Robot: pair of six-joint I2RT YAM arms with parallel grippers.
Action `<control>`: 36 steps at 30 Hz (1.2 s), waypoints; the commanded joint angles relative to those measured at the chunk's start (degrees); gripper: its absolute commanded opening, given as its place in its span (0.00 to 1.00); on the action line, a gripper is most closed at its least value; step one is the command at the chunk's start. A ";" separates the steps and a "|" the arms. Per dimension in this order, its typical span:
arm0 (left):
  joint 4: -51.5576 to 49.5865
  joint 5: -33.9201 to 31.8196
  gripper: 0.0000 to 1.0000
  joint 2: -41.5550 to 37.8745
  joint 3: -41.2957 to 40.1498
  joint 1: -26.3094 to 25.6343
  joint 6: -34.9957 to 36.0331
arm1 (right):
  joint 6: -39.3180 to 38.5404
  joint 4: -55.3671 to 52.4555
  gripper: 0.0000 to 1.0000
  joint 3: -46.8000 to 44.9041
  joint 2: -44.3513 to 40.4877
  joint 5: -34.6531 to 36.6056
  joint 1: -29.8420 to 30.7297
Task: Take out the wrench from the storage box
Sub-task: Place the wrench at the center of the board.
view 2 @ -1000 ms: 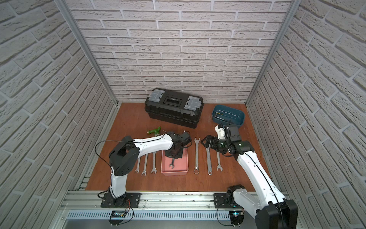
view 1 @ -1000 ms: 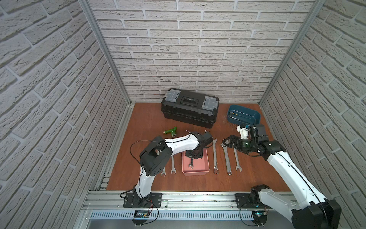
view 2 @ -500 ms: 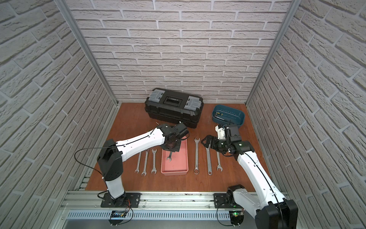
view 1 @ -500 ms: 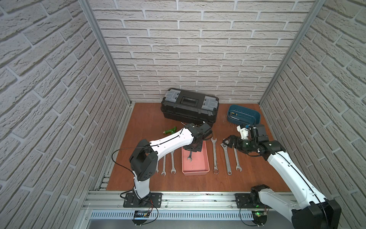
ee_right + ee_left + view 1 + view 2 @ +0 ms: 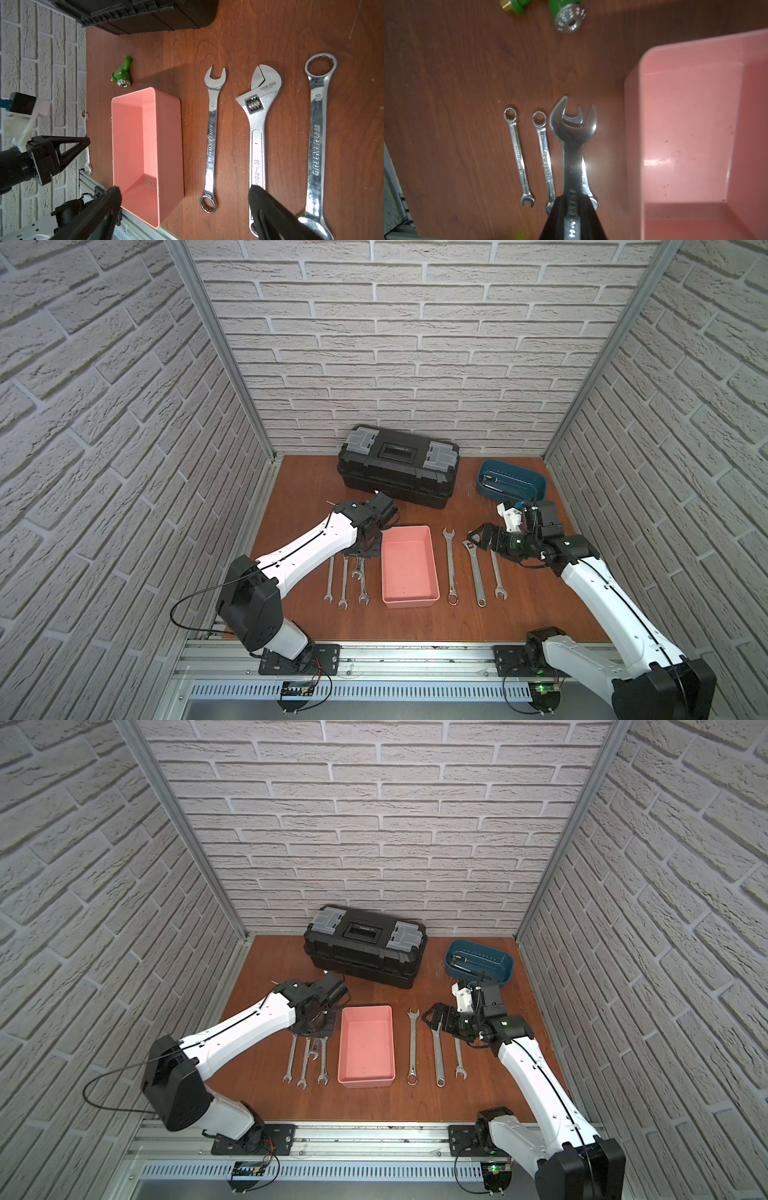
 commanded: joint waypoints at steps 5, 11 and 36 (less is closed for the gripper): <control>4.99 0.73 0.00 -5.27 -11.49 10.41 7.58 | 0.18 0.60 1.00 -0.10 -1.02 0.31 -0.51; 9.06 2.25 0.00 -4.81 -16.46 19.36 13.86 | 0.28 0.28 1.00 0.10 -0.97 0.45 -0.49; 14.59 3.88 0.16 7.37 -18.44 28.72 19.08 | 0.45 0.92 1.00 0.78 1.22 0.71 -0.49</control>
